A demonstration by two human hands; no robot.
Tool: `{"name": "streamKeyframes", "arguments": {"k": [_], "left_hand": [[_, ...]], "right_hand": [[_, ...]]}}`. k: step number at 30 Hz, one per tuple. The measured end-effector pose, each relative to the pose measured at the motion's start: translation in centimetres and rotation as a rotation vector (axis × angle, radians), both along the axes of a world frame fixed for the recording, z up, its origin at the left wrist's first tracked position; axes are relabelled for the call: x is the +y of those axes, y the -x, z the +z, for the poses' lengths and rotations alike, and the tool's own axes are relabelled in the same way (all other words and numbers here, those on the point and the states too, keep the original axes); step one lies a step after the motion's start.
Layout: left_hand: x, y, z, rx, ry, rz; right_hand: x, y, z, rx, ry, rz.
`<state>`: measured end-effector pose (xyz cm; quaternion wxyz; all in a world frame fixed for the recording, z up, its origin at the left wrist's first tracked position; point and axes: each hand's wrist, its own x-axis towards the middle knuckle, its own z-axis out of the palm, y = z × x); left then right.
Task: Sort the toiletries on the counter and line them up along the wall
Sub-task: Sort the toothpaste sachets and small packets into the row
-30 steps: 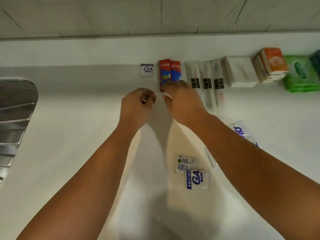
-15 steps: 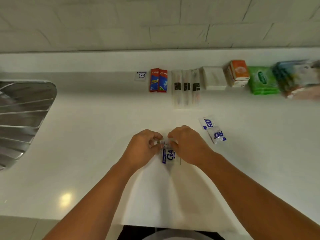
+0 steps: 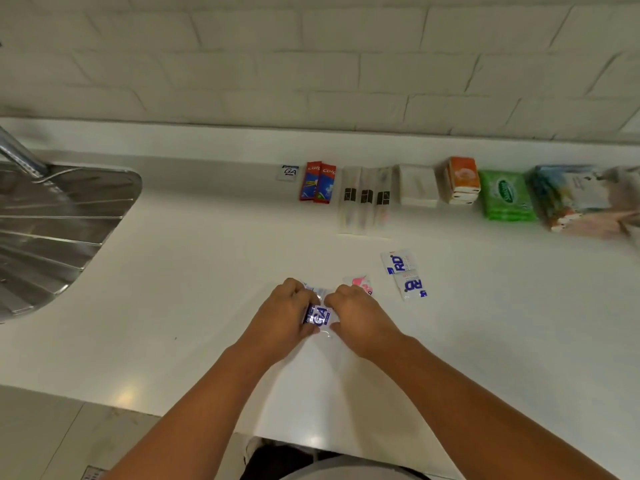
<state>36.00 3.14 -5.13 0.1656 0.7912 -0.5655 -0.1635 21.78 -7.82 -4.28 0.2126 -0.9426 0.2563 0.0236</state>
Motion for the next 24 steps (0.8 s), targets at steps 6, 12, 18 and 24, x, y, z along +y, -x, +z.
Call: {"name": "streamKeyframes", "arguments": {"k": [6, 12, 18, 24], "left_hand": [[-0.3, -0.7, 0.9, 0.125, 0.009, 0.072], [-1.5, -2.8, 2.9, 0.511, 0.254, 0.263], [-2.3, -5.1, 3.4, 0.865, 0.366, 0.468], [-3.2, -8.7, 1.6, 0.914, 0.314, 0.531]], "right_hand": [[-0.4, -0.4, 0.5, -0.036, -0.061, -0.034], [-0.9, -1.9, 1.2, -0.26, -0.19, -0.194], [-1.3, -5.5, 1.4, -0.356, -0.438, -0.38], [-2.5, -9.5, 1.3, -0.454, -0.64, -0.565]]}}
